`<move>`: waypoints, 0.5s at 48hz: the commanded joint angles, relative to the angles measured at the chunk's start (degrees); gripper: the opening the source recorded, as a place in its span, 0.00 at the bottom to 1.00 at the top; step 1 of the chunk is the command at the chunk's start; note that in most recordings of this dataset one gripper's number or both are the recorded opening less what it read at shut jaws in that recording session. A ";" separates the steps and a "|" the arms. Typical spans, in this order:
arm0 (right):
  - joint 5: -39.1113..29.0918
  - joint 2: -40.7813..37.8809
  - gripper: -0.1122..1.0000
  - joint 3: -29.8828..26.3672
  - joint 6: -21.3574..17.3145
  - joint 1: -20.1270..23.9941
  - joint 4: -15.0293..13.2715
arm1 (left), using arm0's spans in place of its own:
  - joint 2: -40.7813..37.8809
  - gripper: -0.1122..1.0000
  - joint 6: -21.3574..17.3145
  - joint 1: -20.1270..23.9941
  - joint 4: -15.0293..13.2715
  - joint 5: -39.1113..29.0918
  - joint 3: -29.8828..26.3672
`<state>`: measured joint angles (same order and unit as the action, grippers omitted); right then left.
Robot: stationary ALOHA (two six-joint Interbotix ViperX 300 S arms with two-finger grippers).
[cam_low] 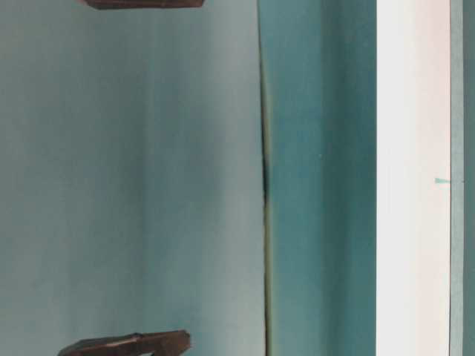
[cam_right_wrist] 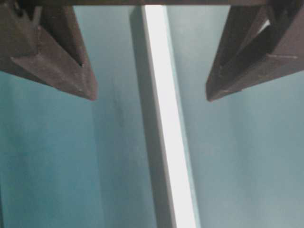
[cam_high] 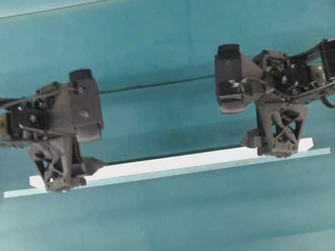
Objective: Lift a wooden board with both hands.
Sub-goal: 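Lower both grippers over the white board, straddling it near each end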
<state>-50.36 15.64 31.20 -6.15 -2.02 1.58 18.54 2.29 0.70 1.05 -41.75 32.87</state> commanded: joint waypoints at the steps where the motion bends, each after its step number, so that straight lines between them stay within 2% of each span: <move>1: 0.62 -1.05 0.95 -0.26 0.00 0.18 -0.09 | -0.26 0.99 0.09 -0.62 0.18 0.79 -0.26; 24: 7.12 -4.75 0.96 3.16 0.00 0.70 0.00 | -5.98 0.99 0.44 -1.76 0.18 7.12 3.96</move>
<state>-44.21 11.78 34.28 -6.15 -1.85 1.58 13.10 2.64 -0.88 1.14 -35.60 36.74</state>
